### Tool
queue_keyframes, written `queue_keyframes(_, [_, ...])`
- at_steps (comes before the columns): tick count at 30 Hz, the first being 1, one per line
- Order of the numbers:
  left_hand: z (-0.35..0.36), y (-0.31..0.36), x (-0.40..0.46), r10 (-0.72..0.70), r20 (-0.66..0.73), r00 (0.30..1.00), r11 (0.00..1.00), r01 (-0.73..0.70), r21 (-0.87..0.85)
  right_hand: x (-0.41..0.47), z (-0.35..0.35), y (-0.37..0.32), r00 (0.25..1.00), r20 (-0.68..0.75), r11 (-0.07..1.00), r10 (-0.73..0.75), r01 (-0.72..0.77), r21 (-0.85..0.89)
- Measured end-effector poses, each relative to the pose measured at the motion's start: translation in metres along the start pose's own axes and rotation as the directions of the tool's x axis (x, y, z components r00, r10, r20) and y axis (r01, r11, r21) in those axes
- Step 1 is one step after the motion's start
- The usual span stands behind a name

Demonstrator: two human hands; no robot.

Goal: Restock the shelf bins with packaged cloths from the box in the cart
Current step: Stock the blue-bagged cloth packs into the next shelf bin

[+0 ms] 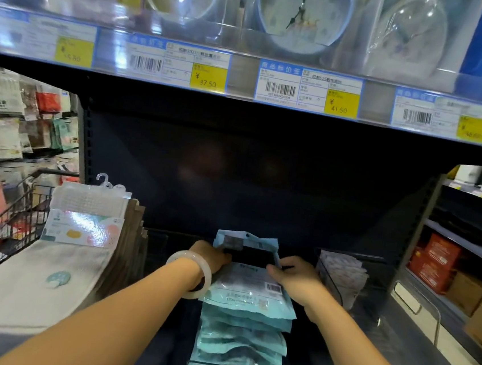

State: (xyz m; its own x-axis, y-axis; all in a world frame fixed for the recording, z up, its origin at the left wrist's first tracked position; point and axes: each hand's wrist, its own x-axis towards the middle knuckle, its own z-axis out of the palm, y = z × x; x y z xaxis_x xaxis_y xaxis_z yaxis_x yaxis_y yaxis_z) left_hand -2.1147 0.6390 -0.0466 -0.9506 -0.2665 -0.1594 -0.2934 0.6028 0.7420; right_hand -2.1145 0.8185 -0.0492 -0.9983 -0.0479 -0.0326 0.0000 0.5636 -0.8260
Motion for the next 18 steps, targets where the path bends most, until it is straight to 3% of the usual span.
queue_keyframes(3, [0.002, 0.002, -0.003, 0.012, -0.002, 1.0, 0.998, -0.012, 0.062, 0.001, 0.0, 0.004, 1.0, -0.005, 0.999, -0.017, 0.018, 0.03])
queue_keyframes(6, [0.002, 0.004, -0.01, -0.011, 0.015, 1.0, 1.0, 0.011, 0.017, -0.001, -0.002, 0.007, 0.999, -0.016, 0.997, -0.033, 0.034, 0.066])
queue_keyframes(10, [-0.004, 0.001, -0.021, 0.056, -0.088, 0.995, 0.998, -0.053, 0.042, 0.002, -0.011, 0.001, 0.99, -0.121, 0.995, -0.079, 0.086, 0.059])
queue_keyframes(14, [-0.032, -0.001, -0.042, 0.23, -0.2, 0.952, 0.934, -0.159, 0.319, 0.003, -0.013, -0.037, 0.962, -0.106, 0.965, -0.251, 0.24, -0.107])
queue_keyframes(18, [-0.067, -0.004, -0.059, 0.319, -0.228, 0.92, 0.787, -0.123, 0.605, -0.012, 0.014, -0.091, 0.906, 0.045, 0.859, -0.421, 0.414, -0.302])
